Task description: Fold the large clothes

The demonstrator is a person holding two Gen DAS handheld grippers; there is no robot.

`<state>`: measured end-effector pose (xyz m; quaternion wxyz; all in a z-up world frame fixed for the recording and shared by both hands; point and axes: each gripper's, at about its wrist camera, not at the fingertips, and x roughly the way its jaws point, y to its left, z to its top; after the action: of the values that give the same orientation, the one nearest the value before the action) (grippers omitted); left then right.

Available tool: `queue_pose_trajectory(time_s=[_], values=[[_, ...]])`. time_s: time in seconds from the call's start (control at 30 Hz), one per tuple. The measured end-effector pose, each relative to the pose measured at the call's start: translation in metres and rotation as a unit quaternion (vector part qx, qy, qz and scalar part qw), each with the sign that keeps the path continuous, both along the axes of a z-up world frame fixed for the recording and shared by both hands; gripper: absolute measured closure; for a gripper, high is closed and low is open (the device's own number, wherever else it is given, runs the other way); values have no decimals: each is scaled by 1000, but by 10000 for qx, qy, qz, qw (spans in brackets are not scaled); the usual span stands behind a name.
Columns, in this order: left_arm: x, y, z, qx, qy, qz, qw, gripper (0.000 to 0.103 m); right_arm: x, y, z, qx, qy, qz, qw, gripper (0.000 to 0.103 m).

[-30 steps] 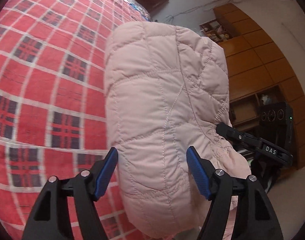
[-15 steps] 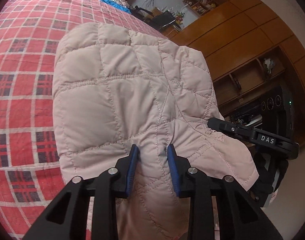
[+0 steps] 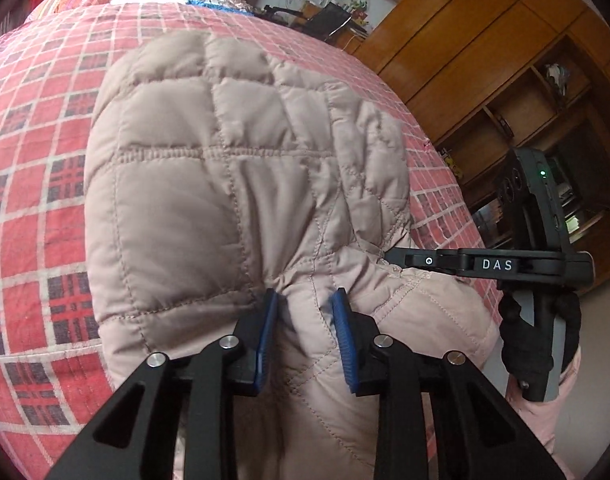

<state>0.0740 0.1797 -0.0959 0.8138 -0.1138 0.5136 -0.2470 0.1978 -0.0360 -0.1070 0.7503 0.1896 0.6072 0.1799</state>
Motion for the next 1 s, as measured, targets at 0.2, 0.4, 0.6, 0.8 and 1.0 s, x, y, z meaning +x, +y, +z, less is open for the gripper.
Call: queue_pose_trajectory(time_s=[0.2, 0.4, 0.6, 0.8, 1.0], values=[[-37, 27, 35, 253, -556, 350, 9975, 53, -31, -20, 33, 201, -333, -109, 9992, 66], [-62, 55, 14, 370, -249, 806, 9957, 43, -74, -2, 47, 249, -428, 363, 9981, 50], [-65, 57, -3, 296, -172, 837, 9959, 42, -83, 12, 32, 189, -399, 537, 9976, 98], [-65, 57, -5, 312, -271, 754, 9963, 37, -112, -6, 38, 5, -693, 334, 9970, 99], [-51, 44, -25, 403, -134, 686, 9967, 32, -106, -2, -20, -39, -55, 293, 9995, 99]])
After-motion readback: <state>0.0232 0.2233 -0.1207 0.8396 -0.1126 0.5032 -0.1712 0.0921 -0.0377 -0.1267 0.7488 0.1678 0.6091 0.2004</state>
